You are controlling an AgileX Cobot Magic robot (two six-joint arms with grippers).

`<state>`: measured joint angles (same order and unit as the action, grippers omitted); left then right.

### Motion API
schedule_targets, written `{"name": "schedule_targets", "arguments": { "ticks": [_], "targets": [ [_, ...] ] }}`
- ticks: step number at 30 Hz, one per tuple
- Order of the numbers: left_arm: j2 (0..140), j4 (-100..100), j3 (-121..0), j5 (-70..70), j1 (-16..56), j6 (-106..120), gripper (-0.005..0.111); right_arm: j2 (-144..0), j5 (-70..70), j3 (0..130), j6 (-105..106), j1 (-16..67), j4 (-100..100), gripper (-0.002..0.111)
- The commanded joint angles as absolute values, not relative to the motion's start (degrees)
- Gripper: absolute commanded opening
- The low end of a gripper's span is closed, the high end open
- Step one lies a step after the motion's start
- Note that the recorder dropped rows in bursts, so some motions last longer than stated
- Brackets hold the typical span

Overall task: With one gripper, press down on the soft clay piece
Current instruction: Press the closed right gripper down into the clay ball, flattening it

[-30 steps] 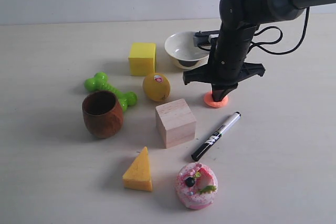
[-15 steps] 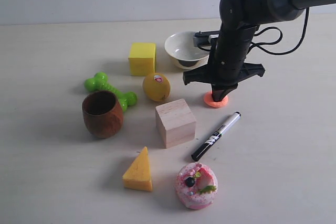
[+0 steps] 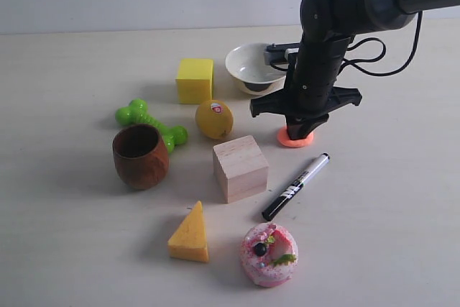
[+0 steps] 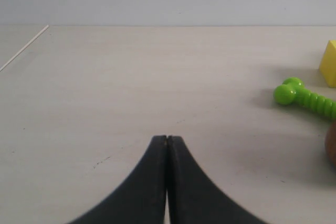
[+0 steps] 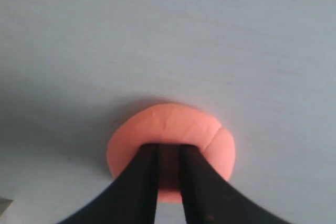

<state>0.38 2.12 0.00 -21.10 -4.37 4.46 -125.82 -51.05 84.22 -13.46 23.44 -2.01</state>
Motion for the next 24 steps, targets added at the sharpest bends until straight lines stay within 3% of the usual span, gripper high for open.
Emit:
{"name": "schedule_targets", "arguments": {
  "ticks": [1, 24],
  "targets": [
    [0.00, 2.24, 0.00, -20.64, -4.06, 4.36, 0.000, -128.89, -50.63, 83.20, -13.10, 23.35, -1.52, 0.025],
    [0.00, 2.24, 0.00, -20.64, -4.06, 4.36, 0.000, -128.66, -50.78, 83.20, -13.10, 23.35, -1.68, 0.026]
  ]
}}
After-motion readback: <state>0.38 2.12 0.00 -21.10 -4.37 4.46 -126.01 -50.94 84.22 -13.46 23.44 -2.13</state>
